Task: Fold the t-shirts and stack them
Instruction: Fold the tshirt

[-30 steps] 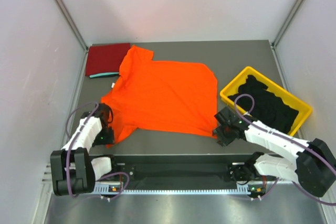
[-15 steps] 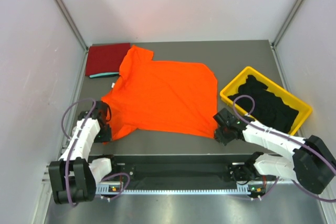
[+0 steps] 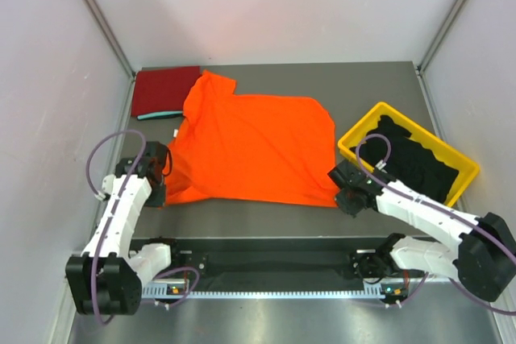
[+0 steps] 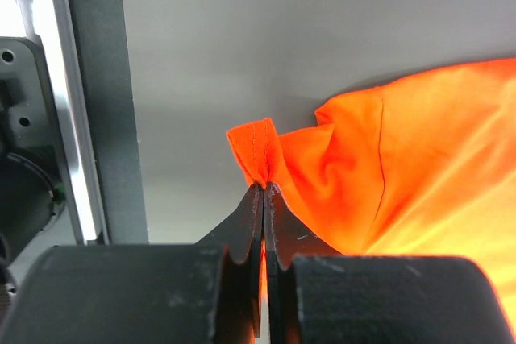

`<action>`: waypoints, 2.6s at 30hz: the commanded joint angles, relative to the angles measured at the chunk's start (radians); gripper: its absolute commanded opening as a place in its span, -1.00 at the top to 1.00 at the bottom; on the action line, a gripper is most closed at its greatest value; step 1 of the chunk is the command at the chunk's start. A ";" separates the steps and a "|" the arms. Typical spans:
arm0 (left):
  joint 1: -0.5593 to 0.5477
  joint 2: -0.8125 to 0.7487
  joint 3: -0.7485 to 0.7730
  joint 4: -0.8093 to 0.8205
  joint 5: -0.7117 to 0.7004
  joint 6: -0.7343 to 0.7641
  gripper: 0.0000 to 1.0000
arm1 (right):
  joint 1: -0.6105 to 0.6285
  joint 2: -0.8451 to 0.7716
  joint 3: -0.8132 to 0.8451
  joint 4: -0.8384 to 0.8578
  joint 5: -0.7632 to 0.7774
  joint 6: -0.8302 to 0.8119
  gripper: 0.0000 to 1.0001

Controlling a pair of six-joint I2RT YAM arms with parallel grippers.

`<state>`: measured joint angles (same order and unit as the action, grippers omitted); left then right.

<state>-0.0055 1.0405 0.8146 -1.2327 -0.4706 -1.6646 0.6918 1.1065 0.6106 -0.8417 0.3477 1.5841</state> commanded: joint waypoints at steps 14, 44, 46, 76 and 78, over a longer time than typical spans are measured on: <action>-0.159 -0.056 0.060 0.111 -0.171 0.364 1.00 | 0.037 -0.175 -0.035 0.133 0.027 -0.271 1.00; -0.166 0.266 0.195 0.800 -0.040 1.210 1.00 | -0.244 0.079 0.123 0.409 -0.038 -0.757 1.00; -0.166 0.294 0.213 0.802 -0.043 1.217 1.00 | -0.276 0.095 0.118 0.443 -0.099 -0.803 1.00; -0.162 0.578 0.400 0.934 -0.103 1.368 1.00 | -0.301 0.271 0.230 0.503 -0.061 -0.883 1.00; -0.162 0.587 0.406 0.943 -0.105 1.379 1.00 | -0.302 0.283 0.236 0.509 -0.056 -0.886 1.00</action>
<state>-0.1711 1.6188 1.1786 -0.3458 -0.5404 -0.3103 0.4026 1.3815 0.7944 -0.3569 0.2481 0.7136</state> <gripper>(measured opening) 0.012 0.009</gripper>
